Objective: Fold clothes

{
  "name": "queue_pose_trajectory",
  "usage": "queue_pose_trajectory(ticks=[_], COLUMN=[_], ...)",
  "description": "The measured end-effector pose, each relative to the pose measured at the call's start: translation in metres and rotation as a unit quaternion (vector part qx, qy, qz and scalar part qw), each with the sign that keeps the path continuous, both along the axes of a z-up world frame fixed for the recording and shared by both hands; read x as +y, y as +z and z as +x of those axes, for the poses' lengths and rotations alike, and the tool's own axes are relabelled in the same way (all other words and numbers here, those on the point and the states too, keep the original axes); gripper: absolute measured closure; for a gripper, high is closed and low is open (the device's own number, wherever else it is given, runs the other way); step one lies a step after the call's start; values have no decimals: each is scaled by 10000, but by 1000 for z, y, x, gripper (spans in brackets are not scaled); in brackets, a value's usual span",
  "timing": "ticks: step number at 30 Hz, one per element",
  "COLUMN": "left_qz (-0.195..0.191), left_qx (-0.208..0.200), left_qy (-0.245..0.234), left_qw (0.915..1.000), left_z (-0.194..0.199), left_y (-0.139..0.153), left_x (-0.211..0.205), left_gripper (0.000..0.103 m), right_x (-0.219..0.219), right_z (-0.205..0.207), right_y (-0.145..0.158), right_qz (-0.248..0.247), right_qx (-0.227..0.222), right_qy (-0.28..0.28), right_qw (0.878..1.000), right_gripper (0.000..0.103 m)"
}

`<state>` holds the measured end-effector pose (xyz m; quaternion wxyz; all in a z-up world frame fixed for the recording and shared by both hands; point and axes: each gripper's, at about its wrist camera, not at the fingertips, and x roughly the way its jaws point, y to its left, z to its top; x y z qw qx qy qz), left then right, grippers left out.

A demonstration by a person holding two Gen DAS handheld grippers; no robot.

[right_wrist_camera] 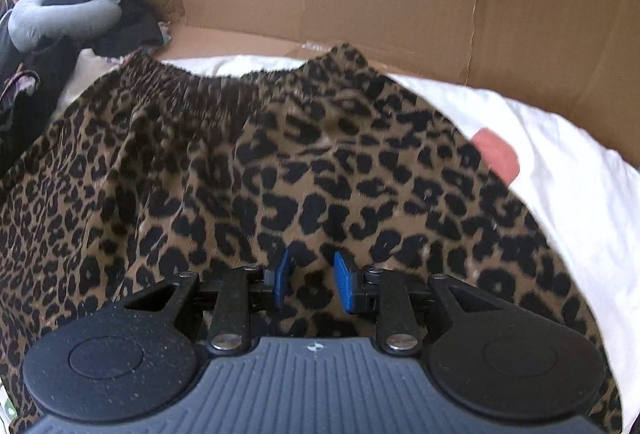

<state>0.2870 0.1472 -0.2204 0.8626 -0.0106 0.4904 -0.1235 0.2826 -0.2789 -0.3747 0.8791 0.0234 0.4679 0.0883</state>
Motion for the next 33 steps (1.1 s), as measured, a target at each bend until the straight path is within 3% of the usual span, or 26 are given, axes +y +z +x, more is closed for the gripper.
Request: queue_pose_trajectory(ticks=[10, 17, 20, 23, 26, 29, 33], left_qz=[528, 409, 819, 496, 679, 593, 586], left_qx=[388, 729, 735, 888, 886, 974, 1032], left_qy=[63, 85, -53, 90, 64, 113, 136], left_qw=[9978, 9965, 9939, 9948, 9937, 9934, 9928], left_z=[-47, -55, -54, -54, -56, -56, -56], left_y=[-26, -62, -74, -83, -90, -94, -99], left_x=[52, 66, 62, 69, 69, 73, 77], left_gripper=[47, 47, 47, 47, 47, 47, 46], right_x=[15, 5, 2, 1, 2, 5, 12], right_z=[-27, -57, -69, -81, -92, -101, -106], right_y=[-6, -5, -4, -3, -1, 2, 7], right_qz=[10, 174, 167, 130, 64, -56, -513], right_qx=[157, 356, 405, 458, 488, 497, 518], right_qy=[-20, -239, -331, -385, -372, -281, -122], right_qw=[9999, 9989, 9985, 9981, 9981, 9983, 9973], right_gripper=[71, 71, 71, 71, 71, 71, 71])
